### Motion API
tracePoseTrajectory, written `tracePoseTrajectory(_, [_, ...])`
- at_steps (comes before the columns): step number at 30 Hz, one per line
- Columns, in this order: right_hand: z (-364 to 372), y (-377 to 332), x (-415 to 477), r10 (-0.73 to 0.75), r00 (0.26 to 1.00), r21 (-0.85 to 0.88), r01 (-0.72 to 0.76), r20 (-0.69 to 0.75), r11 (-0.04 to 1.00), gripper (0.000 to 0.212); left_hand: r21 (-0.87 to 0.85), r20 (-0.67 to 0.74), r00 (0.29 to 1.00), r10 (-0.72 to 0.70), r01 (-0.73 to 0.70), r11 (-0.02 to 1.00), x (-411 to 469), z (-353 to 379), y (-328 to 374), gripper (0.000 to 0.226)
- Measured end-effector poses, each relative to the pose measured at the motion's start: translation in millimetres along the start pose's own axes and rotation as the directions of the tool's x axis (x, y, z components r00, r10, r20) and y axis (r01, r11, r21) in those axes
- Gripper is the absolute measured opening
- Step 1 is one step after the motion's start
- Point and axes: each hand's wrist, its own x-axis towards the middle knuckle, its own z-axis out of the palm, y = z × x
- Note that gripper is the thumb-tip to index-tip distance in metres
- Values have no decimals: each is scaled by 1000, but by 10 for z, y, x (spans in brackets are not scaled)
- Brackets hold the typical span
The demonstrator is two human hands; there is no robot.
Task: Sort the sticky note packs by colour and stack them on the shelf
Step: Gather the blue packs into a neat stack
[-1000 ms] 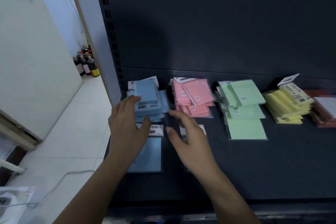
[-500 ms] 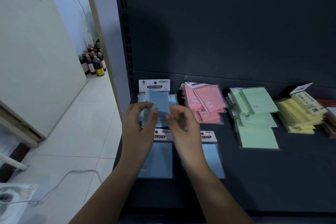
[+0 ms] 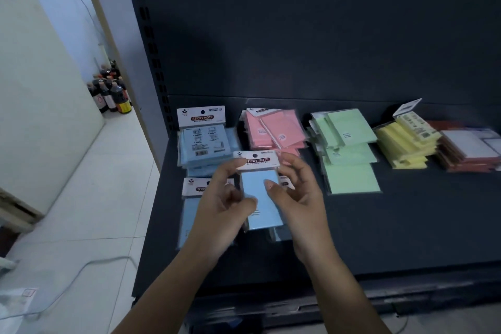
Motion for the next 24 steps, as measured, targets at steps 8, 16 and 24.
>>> tracePoseTrajectory(8, [-360, 77, -41, -136, 990, -617, 77, -49, 783, 34, 357, 145, 986, 80, -127, 925, 26, 302, -258, 52])
tracePoseTrajectory(16, [-424, 127, -50, -118, 991, -859, 4, -65, 512, 40, 441, 120, 992, 37, -87, 893, 47, 361, -319, 58])
tracePoseTrajectory(24, [-294, 58, 3, -275, 959, -781, 220, 64, 585, 30, 440, -157, 949, 274, -182, 879, 126, 109, -159, 43])
